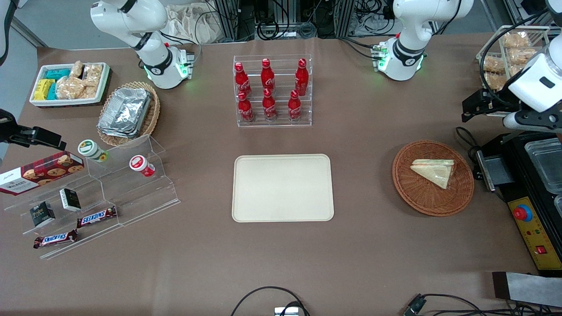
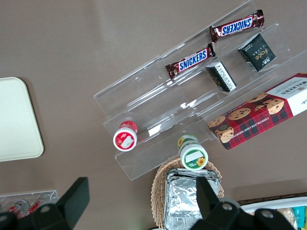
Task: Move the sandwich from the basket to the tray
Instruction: 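Move the left gripper over the wrapped sandwich in the wicker basket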
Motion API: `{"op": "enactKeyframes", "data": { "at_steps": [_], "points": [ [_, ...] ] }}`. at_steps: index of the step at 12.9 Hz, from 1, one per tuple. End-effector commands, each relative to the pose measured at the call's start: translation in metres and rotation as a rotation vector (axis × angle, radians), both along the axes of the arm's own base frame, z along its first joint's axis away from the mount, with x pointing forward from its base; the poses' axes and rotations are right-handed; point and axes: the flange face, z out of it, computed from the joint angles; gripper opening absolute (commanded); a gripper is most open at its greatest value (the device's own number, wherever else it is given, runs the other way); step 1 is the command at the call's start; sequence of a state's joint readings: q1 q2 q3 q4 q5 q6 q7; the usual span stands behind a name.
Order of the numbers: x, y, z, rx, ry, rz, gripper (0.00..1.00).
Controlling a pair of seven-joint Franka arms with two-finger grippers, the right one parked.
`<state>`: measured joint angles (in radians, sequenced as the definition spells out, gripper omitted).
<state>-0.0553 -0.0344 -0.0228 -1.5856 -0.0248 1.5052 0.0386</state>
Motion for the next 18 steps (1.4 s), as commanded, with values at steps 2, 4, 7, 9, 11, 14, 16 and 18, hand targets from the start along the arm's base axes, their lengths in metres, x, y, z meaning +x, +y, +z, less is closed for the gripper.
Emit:
{"op": "enactKeyframes", "data": {
  "at_steps": [2,4,7,9,11,14,16,18],
  "points": [
    [-0.002,0.003,0.004,0.022,0.015,0.020,1.00],
    [-0.003,0.007,-0.007,0.027,0.049,0.064,1.00],
    [0.004,0.024,-0.026,0.037,0.090,0.179,1.00],
    [0.005,0.028,-0.047,0.050,0.106,0.297,1.00],
    [0.002,0.049,-0.074,0.050,0.089,0.402,1.00],
    [-0.011,0.066,-0.118,0.038,0.042,0.511,1.00],
    [-0.021,0.070,-0.146,0.030,0.011,0.580,1.00],
    [-0.026,0.070,-0.172,0.028,-0.007,0.660,1.00]
  ]
}}
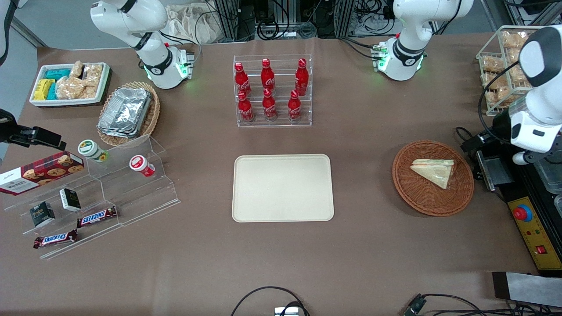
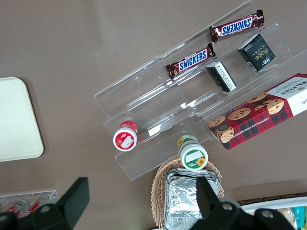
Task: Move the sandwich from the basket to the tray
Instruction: 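Move the left gripper over the wrapped sandwich in the wicker basket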
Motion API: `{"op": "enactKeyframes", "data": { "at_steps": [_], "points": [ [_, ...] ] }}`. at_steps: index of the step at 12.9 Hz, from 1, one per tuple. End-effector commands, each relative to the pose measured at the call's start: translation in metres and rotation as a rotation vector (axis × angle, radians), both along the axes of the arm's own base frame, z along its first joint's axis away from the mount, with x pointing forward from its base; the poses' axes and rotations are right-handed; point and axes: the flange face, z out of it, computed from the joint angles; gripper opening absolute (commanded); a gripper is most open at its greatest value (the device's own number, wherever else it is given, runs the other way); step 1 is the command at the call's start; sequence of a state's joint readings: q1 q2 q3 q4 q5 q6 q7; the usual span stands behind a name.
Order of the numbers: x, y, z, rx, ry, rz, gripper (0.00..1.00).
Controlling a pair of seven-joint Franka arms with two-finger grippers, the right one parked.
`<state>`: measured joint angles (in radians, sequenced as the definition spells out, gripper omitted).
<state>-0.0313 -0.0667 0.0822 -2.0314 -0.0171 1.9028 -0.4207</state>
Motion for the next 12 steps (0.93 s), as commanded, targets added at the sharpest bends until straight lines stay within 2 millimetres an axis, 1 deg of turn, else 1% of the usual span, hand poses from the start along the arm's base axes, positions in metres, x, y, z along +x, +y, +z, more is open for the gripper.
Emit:
{"op": "enactKeyframes", "data": {
  "at_steps": [1,2,4,7,9,12],
  "points": [
    [-0.022,-0.002,-0.024,0.012,-0.035,0.069,1.00],
    [-0.024,0.000,-0.034,0.013,-0.041,0.076,1.00],
    [-0.029,0.016,-0.049,0.009,-0.051,0.117,1.00],
    [-0.037,0.032,-0.076,0.007,-0.083,0.170,1.00],
    [-0.043,0.034,-0.095,0.008,-0.105,0.210,1.00],
    [-0.046,0.033,-0.115,0.010,-0.120,0.278,1.00]
  ]
}}
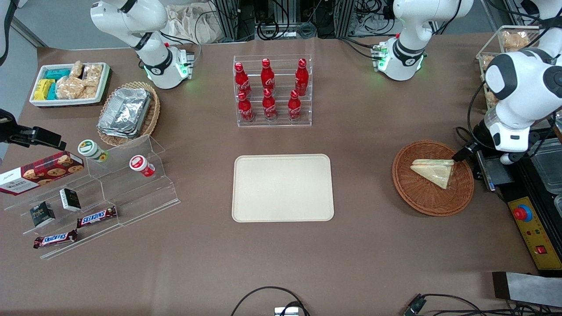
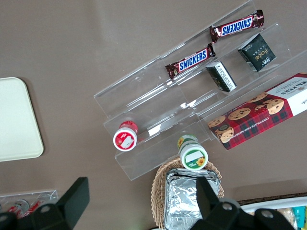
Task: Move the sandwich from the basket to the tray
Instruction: 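Move the left gripper over the wrapped sandwich in the wicker basket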
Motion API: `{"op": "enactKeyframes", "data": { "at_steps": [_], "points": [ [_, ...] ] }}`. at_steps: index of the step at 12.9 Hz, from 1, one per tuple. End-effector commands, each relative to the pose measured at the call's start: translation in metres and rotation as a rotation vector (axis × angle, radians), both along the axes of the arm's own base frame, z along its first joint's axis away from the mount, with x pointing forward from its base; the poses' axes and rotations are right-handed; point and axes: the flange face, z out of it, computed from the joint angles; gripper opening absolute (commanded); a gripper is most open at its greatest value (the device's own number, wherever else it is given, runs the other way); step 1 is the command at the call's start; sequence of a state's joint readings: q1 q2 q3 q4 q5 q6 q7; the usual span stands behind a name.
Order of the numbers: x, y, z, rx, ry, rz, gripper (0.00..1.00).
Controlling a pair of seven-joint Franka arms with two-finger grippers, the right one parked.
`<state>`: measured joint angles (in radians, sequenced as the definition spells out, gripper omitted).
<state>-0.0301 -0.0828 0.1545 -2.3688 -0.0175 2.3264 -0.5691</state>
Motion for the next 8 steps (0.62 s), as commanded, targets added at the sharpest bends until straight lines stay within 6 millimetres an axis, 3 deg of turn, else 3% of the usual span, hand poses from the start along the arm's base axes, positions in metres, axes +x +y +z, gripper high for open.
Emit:
{"op": "enactKeyframes", "data": {
  "at_steps": [1,8],
  "points": [
    [-0.006,-0.001,-0.013,0.004,-0.022,0.085,1.00],
    [0.009,-0.002,-0.052,0.010,-0.053,0.229,1.00]
  ]
}}
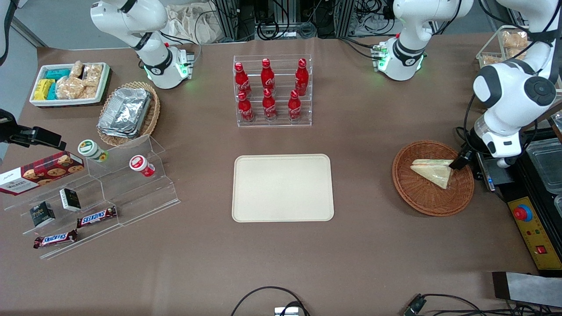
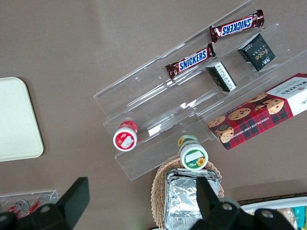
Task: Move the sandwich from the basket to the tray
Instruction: 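Lower the left gripper and close it on the wrapped sandwich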
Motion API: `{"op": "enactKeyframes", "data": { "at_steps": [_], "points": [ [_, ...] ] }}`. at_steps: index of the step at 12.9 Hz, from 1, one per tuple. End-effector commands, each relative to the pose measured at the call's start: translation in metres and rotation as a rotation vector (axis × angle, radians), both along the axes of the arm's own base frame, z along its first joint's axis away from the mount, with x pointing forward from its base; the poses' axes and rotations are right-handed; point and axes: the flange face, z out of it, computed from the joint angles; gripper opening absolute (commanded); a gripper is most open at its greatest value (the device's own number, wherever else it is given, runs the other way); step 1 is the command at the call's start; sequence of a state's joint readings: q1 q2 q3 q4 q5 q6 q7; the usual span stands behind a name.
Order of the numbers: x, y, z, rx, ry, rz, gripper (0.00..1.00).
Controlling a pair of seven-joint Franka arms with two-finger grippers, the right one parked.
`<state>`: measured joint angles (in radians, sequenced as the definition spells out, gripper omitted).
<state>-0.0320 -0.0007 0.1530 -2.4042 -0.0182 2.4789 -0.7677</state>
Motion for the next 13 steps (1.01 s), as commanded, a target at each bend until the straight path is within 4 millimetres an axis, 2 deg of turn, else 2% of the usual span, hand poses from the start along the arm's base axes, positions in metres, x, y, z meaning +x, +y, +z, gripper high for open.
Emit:
{"op": "enactKeyframes", "data": {
  "at_steps": [1,5,13],
  "points": [
    [0.005,-0.004,-0.019,0.007,-0.021,0.046,1.00],
    [0.009,-0.011,-0.041,0.009,-0.021,0.071,1.00],
    [0.012,-0.013,-0.066,0.016,-0.032,0.091,1.00]
  ]
}}
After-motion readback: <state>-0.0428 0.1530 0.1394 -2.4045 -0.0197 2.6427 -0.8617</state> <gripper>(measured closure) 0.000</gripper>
